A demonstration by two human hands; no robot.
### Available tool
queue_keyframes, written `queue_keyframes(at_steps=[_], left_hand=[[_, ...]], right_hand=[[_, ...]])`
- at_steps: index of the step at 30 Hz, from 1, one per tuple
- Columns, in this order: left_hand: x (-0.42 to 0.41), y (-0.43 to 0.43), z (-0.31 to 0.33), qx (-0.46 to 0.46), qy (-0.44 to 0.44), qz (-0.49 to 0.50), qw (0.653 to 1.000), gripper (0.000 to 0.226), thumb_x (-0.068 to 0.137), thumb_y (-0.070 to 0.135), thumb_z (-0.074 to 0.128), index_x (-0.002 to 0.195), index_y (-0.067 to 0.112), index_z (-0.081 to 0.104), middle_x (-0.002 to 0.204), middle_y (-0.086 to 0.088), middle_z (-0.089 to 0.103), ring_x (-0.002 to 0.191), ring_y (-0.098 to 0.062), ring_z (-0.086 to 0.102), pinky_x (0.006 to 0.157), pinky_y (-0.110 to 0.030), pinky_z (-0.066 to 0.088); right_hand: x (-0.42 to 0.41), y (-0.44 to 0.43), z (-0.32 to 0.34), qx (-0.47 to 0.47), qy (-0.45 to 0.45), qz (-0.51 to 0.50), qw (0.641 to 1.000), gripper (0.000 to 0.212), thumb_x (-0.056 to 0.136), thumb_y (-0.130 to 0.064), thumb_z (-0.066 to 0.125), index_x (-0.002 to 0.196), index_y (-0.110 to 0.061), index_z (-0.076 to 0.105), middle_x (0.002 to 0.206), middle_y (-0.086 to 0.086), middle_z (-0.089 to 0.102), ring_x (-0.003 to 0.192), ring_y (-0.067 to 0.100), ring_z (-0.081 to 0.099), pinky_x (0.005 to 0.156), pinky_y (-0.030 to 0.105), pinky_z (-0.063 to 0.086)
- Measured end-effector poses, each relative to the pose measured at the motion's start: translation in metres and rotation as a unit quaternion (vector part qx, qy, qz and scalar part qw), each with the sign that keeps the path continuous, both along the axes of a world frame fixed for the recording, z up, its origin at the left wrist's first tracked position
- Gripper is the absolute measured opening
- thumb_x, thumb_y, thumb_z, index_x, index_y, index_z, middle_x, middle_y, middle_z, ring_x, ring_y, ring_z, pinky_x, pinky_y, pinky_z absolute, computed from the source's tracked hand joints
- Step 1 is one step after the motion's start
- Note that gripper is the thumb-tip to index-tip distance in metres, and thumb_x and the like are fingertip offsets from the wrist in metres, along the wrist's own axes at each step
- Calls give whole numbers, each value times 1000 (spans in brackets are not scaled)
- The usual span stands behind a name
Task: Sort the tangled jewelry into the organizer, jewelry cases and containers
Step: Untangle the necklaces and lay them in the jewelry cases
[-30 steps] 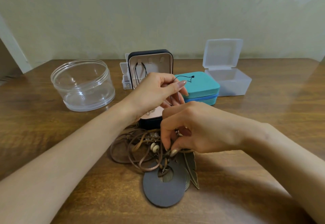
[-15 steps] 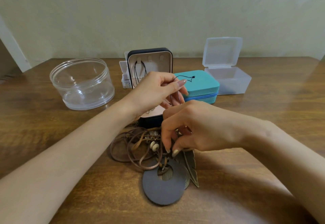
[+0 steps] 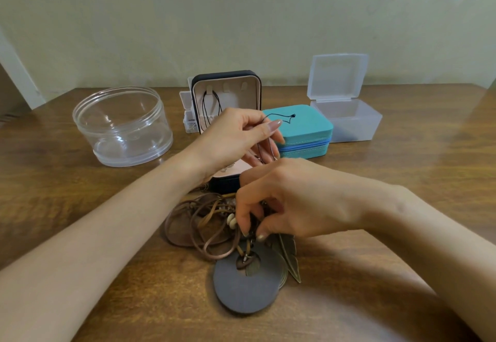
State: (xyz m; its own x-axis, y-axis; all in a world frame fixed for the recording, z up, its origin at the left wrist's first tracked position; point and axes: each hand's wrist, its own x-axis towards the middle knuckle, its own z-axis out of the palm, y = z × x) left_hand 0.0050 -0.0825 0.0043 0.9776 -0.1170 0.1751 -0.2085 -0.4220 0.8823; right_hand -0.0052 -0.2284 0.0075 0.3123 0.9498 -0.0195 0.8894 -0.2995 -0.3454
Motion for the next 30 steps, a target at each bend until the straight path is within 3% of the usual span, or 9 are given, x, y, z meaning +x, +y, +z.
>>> queue_keyframes(at_steps=[8, 13, 15, 19, 22, 25, 27, 30], left_hand=[[-1, 0, 0, 4, 2, 6, 1000, 27, 96, 25, 49, 91, 5, 66, 71, -1, 68, 60, -4, 62, 50, -13, 46], [-2, 0, 1, 4, -6, 12, 1000, 24, 95, 24, 51, 84, 11, 67, 59, 11, 64, 55, 2, 58, 48, -10, 43], [-2, 0, 1, 7, -17, 15, 1000, 23, 95, 24, 52, 82, 10, 66, 61, 11, 63, 55, 3, 57, 51, -11, 44], [-6, -2, 4, 31, -27, 16, 999, 21, 94, 9, 51, 77, 9, 63, 58, 7, 62, 51, 0, 58, 47, -10, 45], [-10, -4, 10, -52, 29, -3, 998, 43, 97, 35, 41, 69, 10, 62, 51, 1, 62, 46, -7, 60, 45, -17, 48], [-11, 1, 17, -135, 126, -77, 980, 68, 78, 65, 30, 62, 9, 64, 55, -8, 63, 47, -15, 59, 48, -22, 47], [-11, 4, 17, -153, 138, -126, 970, 63, 71, 64, 36, 68, 8, 64, 60, -9, 65, 51, -17, 61, 50, -23, 50], [-11, 7, 15, -148, 101, -182, 967, 28, 76, 39, 61, 82, 13, 69, 80, -6, 71, 70, -15, 66, 61, -24, 57]], right_hand=[[1, -1, 1, 14, 30, -5, 999, 10, 78, -18, 74, 79, -24, 66, 85, -12, 57, 75, 5, 55, 69, 26, 49], [7, -10, 9, 63, 182, -25, 981, 10, 77, -14, 75, 78, -16, 66, 82, 2, 64, 68, 5, 56, 62, 16, 42], [10, -15, 13, 108, 260, -16, 959, 8, 77, -12, 73, 78, -12, 65, 80, 14, 65, 64, 21, 56, 57, 23, 44], [16, -20, 19, 213, 397, 3, 893, 5, 75, -9, 65, 76, -8, 60, 67, 13, 66, 47, 17, 54, 42, 20, 41], [22, -22, 21, 304, 433, -49, 847, 6, 74, -9, 61, 73, -6, 57, 53, 6, 59, 38, 12, 49, 35, 15, 36], [31, -26, 22, 378, 443, -117, 804, 6, 74, -10, 60, 72, -8, 54, 45, -2, 45, 34, 5, 34, 33, 14, 25], [37, -29, 21, 408, 450, -157, 779, 10, 73, -14, 63, 68, -14, 54, 45, -4, 33, 36, 4, 24, 33, 13, 20], [44, -33, 21, 438, 493, -160, 735, 20, 72, -17, 64, 64, -18, 46, 42, -8, 23, 36, 3, 16, 31, 13, 16]])
